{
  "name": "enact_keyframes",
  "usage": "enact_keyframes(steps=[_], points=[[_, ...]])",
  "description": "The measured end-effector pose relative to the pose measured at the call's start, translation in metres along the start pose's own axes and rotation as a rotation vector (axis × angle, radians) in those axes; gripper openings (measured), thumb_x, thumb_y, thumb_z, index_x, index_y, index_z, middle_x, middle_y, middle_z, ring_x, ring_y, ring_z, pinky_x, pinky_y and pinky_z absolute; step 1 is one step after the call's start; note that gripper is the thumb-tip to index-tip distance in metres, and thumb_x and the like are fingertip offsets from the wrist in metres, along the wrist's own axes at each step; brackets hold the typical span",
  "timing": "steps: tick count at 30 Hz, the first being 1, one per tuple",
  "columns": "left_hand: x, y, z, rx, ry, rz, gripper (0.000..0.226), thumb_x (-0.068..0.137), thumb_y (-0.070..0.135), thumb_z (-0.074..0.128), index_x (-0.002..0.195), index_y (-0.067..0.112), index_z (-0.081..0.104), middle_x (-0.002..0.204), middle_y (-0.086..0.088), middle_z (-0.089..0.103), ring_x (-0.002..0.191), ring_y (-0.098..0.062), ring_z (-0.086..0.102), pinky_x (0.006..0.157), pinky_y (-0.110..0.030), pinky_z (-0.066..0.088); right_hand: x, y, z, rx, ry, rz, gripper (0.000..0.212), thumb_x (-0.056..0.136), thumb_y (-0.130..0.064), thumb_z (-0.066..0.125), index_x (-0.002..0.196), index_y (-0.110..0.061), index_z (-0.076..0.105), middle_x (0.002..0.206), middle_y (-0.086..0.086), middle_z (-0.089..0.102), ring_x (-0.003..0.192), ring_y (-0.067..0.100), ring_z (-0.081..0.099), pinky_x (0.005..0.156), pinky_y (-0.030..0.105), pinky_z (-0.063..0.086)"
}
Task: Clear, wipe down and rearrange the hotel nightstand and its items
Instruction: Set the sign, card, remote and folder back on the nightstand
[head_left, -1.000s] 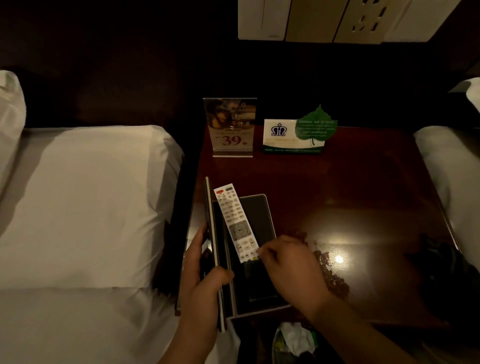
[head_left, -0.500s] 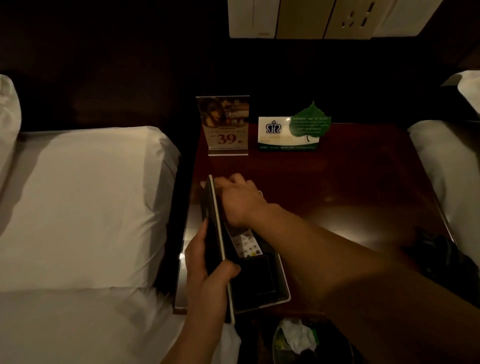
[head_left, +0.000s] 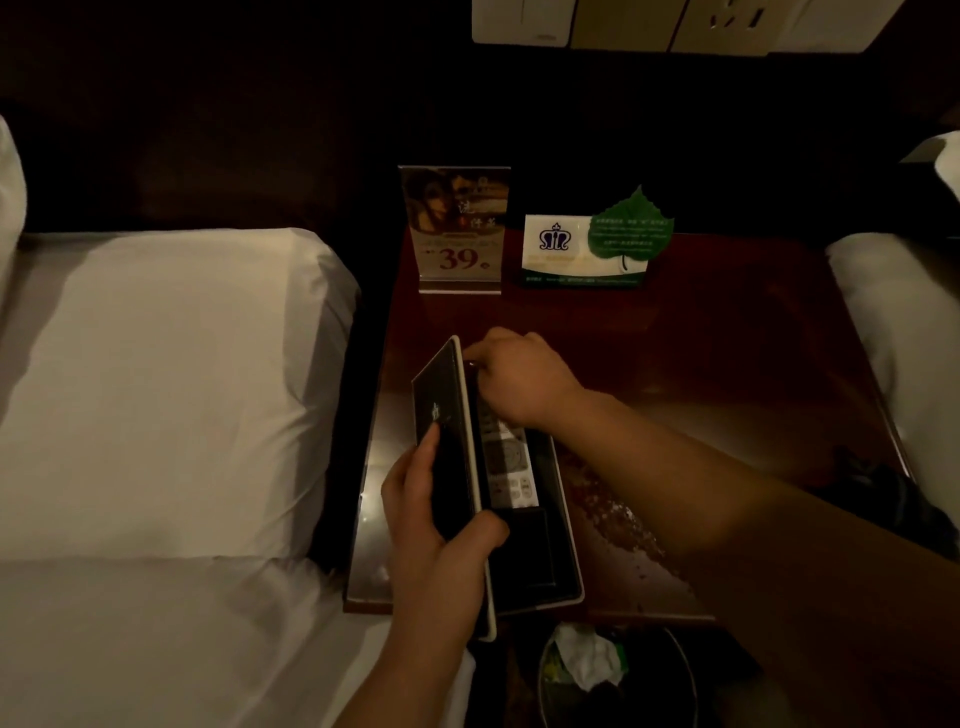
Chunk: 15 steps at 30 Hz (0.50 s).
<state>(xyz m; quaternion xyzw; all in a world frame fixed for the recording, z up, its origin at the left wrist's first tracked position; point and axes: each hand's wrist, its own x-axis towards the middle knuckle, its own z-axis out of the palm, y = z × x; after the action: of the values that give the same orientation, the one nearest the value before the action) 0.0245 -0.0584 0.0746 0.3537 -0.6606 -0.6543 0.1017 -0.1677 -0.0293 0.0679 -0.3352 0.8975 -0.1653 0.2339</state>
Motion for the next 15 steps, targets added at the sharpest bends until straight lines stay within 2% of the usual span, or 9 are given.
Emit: enact_keyframes(steps=[2,5,8,10,12,13,15], points=[[0.000,-0.001,0.001,0.036,-0.003,0.006,0.088,0.058,0.027,0.063,0.134,0.064,0.039,0.139,0.028,0.036,0.117,0.015,0.045,0.086,-0.024,0.048,-0.004,-0.003,-0.002,-0.047,0.022,-0.001,0.037,0.093,-0.018,0.046,0.129,-0.019,0.057,0.124,0.003,0.054,0.112,0.030,0.046,0.092,0.036,0.044],[-0.001,-0.003,0.005,0.092,-0.019,0.012,0.089,0.057,0.028,0.063,0.133,0.066,0.037,0.141,0.026,0.031,0.127,0.004,0.042,0.093,-0.028,0.049,-0.013,-0.008,0.006,-0.170,0.075,-0.034,0.027,0.088,-0.019,0.062,0.114,-0.015,0.059,0.114,0.003,0.057,0.111,0.027,0.047,0.077,0.030,0.043],[-0.003,-0.001,0.008,0.139,-0.020,0.028,0.088,0.053,0.038,0.064,0.128,0.073,0.032,0.142,0.028,0.026,0.126,0.008,0.039,0.094,-0.023,0.046,-0.018,-0.002,0.008,-0.192,0.143,-0.019,0.033,0.087,-0.018,0.065,0.118,-0.018,0.057,0.114,0.000,0.060,0.110,0.022,0.049,0.070,0.027,0.041],[-0.003,0.000,0.010,0.180,-0.022,0.034,0.088,0.050,0.046,0.061,0.125,0.075,0.028,0.145,0.028,0.022,0.131,0.001,0.037,0.100,-0.028,0.045,-0.019,0.004,0.007,-0.136,0.166,-0.009,0.047,0.091,-0.018,0.059,0.136,-0.023,0.048,0.129,0.000,0.059,0.116,0.023,0.050,0.081,0.030,0.047],[-0.002,0.000,0.011,0.219,-0.024,0.038,0.089,0.049,0.050,0.061,0.128,0.075,0.027,0.148,0.026,0.020,0.136,-0.005,0.035,0.104,-0.033,0.045,-0.026,0.008,0.004,0.010,0.246,0.035,0.049,0.096,-0.019,0.049,0.144,-0.025,0.041,0.144,0.002,0.049,0.124,0.026,0.050,0.097,0.037,0.047],[-0.001,-0.001,0.011,0.241,-0.024,0.040,0.091,0.049,0.051,0.061,0.132,0.072,0.028,0.148,0.026,0.019,0.137,-0.007,0.034,0.106,-0.035,0.045,-0.032,0.013,0.003,0.090,0.323,0.077,0.044,0.099,-0.022,0.046,0.143,-0.023,0.044,0.143,0.003,0.049,0.123,0.026,0.051,0.097,0.037,0.047],[0.001,0.000,0.010,0.296,-0.025,0.048,0.096,0.051,0.053,0.061,0.140,0.062,0.028,0.149,0.024,0.017,0.139,-0.011,0.033,0.108,-0.040,0.044,-0.052,0.028,0.006,0.203,0.455,0.198,0.034,0.100,-0.026,0.046,0.132,-0.019,0.055,0.129,0.006,0.057,0.111,0.025,0.058,0.087,0.033,0.049]])
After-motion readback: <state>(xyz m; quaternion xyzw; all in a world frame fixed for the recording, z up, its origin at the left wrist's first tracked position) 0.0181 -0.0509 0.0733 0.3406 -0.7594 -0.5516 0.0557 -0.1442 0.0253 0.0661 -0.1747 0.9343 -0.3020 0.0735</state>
